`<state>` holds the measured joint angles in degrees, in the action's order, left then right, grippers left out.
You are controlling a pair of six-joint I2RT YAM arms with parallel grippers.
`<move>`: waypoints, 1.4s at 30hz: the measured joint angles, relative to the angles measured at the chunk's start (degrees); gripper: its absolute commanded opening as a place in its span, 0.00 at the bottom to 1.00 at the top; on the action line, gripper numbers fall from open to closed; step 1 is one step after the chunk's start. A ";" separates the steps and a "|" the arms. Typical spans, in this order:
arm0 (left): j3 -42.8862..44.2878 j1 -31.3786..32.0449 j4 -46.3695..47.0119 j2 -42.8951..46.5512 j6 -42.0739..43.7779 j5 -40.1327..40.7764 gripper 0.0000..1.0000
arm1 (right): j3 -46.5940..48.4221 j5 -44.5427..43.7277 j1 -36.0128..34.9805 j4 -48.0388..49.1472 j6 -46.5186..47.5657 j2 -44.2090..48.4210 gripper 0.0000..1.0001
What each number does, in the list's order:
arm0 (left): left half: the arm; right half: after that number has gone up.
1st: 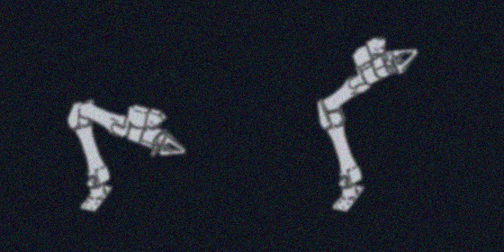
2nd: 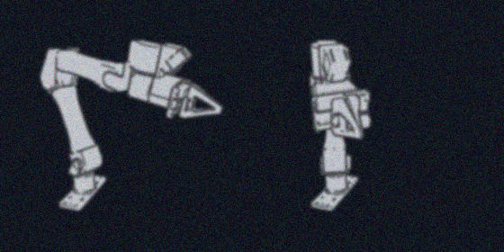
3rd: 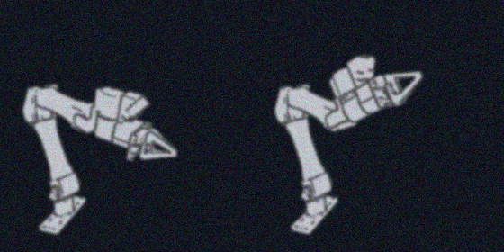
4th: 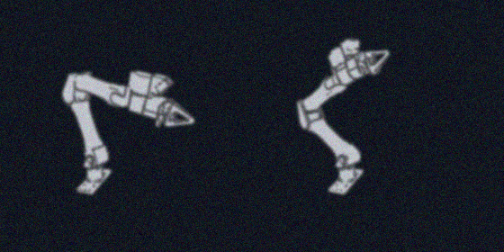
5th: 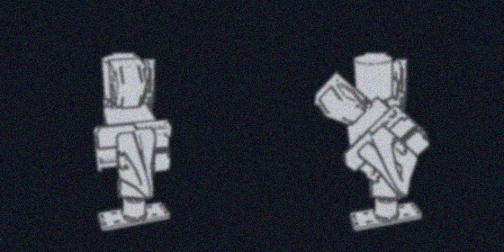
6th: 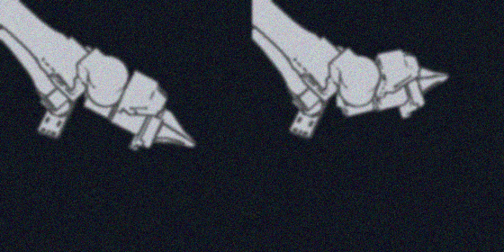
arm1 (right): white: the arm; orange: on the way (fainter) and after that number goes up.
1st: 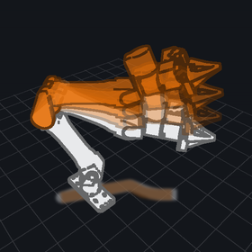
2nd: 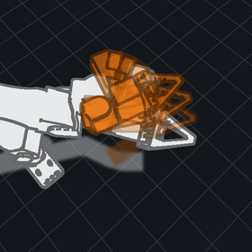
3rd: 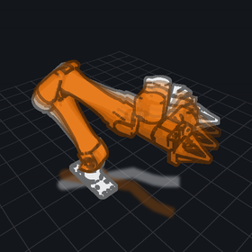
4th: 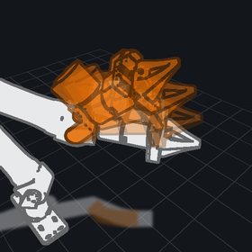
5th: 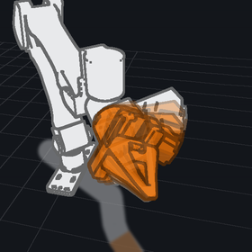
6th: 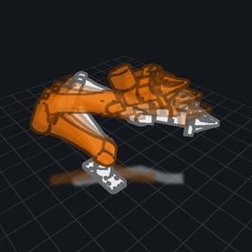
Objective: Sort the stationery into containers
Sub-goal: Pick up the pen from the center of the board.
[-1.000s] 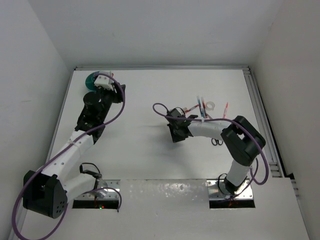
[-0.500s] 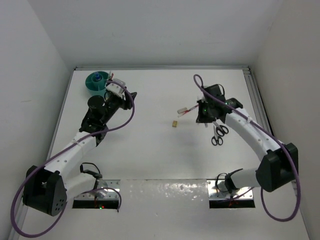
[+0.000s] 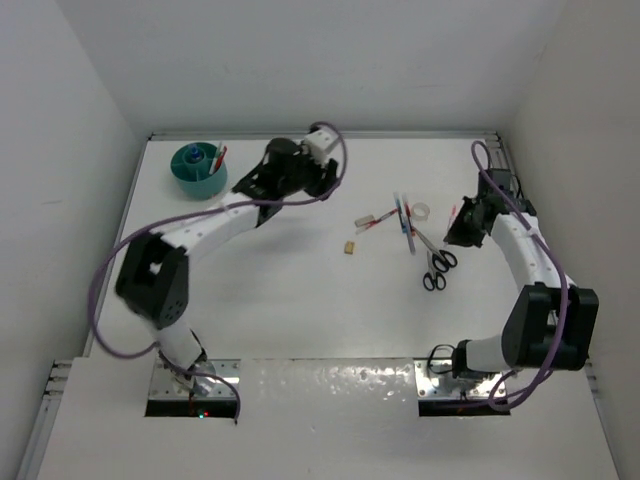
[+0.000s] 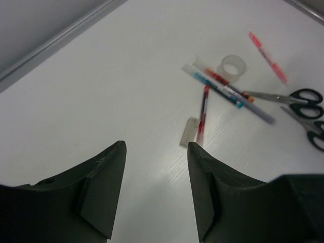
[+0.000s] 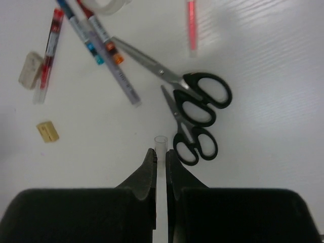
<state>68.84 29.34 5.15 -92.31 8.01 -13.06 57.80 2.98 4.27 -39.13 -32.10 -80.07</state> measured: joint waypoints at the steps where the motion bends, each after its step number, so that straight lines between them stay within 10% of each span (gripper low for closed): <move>1: 5.55 1.79 -2.01 -4.79 -0.39 0.13 0.49 | -0.44 -0.13 1.40 0.42 -0.52 0.13 0.00; 6: 35.12 9.25 -8.81 -28.00 -4.42 0.39 0.49 | -4.63 -3.48 8.76 2.71 -4.00 4.98 0.00; 19: 59.23 22.51 -1.64 -54.03 -20.94 4.66 0.56 | -6.67 -15.76 14.71 4.07 -14.25 15.39 0.00; 42: 65.00 29.77 2.97 -65.79 -16.55 29.55 0.70 | -9.57 -13.84 13.09 -1.33 -15.65 34.32 0.00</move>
<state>133.84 59.11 8.12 -158.10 -8.54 16.49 48.23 -10.85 17.37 -40.47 -47.75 -45.76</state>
